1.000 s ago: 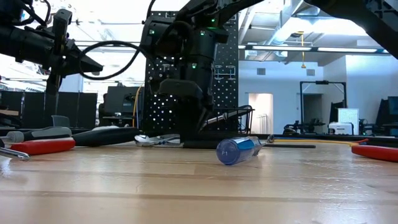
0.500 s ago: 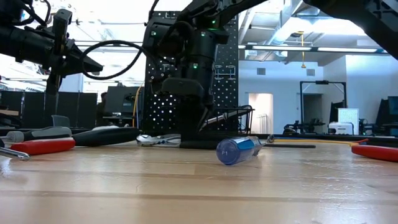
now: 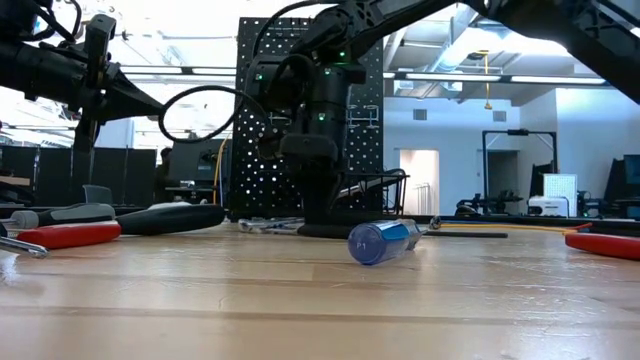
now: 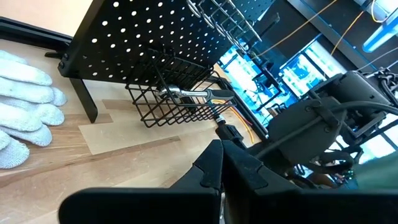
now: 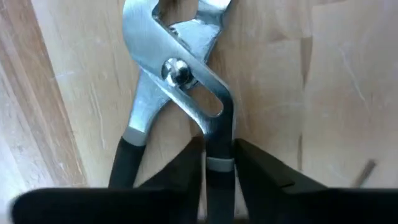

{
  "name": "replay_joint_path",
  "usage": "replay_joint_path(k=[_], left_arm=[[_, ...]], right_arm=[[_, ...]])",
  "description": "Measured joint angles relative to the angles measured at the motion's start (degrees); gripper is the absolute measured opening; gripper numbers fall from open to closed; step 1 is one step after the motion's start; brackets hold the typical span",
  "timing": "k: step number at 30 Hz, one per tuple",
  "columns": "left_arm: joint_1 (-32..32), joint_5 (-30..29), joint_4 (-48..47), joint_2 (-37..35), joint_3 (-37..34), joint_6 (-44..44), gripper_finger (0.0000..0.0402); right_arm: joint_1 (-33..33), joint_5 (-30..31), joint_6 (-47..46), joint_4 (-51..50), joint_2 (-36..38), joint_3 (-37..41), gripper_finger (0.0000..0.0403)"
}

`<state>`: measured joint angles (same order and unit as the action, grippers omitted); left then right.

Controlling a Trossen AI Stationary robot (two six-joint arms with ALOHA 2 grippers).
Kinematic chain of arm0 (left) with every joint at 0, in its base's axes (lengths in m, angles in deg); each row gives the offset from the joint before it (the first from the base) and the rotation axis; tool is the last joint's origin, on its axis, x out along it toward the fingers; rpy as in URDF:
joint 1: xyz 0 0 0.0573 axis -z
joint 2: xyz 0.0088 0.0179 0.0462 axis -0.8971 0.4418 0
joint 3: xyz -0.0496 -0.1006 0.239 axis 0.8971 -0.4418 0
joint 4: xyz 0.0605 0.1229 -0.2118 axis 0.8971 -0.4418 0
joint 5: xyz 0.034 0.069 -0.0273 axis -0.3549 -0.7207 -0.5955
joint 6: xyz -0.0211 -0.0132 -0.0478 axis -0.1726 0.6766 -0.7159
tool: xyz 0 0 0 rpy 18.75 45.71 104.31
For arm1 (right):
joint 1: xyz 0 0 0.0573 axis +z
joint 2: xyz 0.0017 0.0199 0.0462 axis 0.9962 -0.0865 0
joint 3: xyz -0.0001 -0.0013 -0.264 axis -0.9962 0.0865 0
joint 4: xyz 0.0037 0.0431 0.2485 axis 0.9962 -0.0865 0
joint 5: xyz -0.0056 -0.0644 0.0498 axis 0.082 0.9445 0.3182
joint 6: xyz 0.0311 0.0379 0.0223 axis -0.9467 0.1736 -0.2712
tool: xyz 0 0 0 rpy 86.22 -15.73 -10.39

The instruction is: Hang tools onto peg board

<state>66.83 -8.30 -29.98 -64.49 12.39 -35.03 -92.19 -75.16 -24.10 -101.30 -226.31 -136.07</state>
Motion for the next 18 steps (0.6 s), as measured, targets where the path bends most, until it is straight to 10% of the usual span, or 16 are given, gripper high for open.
replay_joint_path(k=[10,18], left_arm=[[0.0,0.0,0.0,0.0,0.0,0.0,0.0],[0.0,0.0,0.0,0.0,0.0,0.0,0.0]], right_arm=[[-2.19,-0.74,-3.77,-1.31,-0.14,-6.39,0.0298],[0.21,-3.81,-11.26,-1.71,-0.24,-6.61,0.0359]])
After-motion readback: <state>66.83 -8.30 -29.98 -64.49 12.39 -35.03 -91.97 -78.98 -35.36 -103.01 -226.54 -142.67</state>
